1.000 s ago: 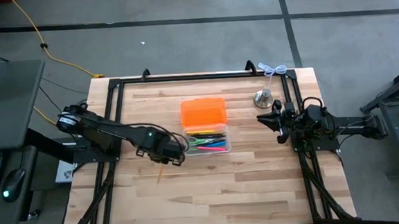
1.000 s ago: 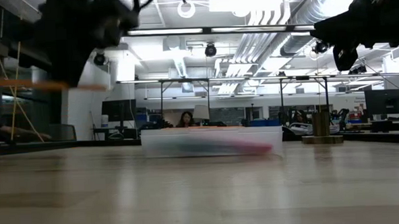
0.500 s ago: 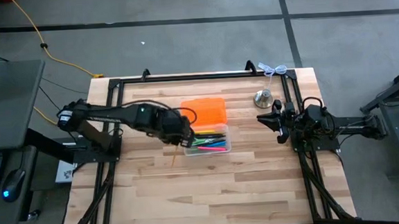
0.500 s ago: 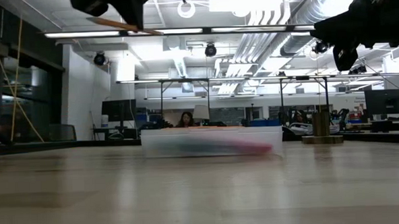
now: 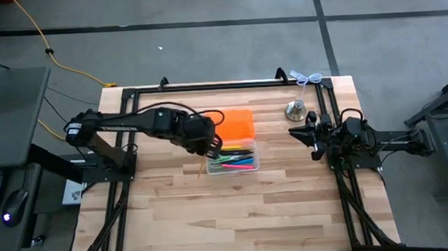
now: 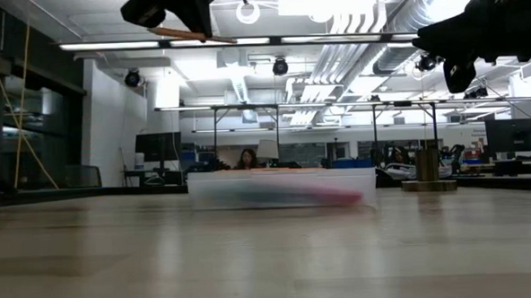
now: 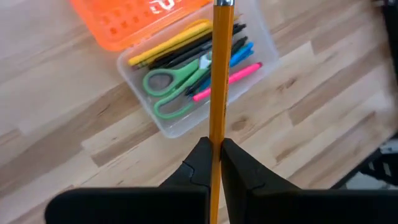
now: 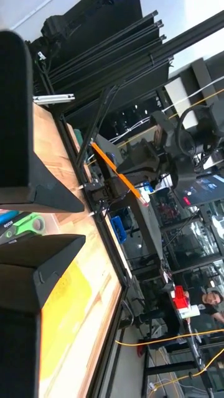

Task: Pick & place school supplies into a supply box
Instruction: Put the orange pencil into the orange supply box

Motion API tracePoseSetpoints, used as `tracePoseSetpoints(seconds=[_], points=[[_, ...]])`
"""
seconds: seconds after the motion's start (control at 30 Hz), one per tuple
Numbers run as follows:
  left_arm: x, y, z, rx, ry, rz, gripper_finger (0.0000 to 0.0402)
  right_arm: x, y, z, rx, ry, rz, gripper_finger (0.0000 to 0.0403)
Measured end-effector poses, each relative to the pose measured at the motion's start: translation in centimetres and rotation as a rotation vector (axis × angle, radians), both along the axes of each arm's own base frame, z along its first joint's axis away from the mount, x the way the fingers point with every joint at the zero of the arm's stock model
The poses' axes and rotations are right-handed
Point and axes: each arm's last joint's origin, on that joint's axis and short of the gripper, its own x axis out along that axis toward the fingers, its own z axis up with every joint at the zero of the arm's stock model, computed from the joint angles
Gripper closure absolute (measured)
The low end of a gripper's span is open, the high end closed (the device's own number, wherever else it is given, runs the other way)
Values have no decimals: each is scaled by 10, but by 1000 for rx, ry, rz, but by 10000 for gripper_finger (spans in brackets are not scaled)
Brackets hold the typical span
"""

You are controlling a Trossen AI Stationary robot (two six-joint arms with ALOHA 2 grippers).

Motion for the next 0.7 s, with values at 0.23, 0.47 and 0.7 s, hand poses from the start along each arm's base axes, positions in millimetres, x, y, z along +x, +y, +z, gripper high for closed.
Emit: tracePoseSetpoints(seconds=[0.23,0.47,0.7], points=[[18,9,-10,-28,-27,-147,351,0,0,1,-1,-13,0,359],[38,20,-20,-1,21,-287,351,1,0,2,13,-22,1,359],[62,32,-10,74,53,-418,351,2,0,2,14,-20,1,359]])
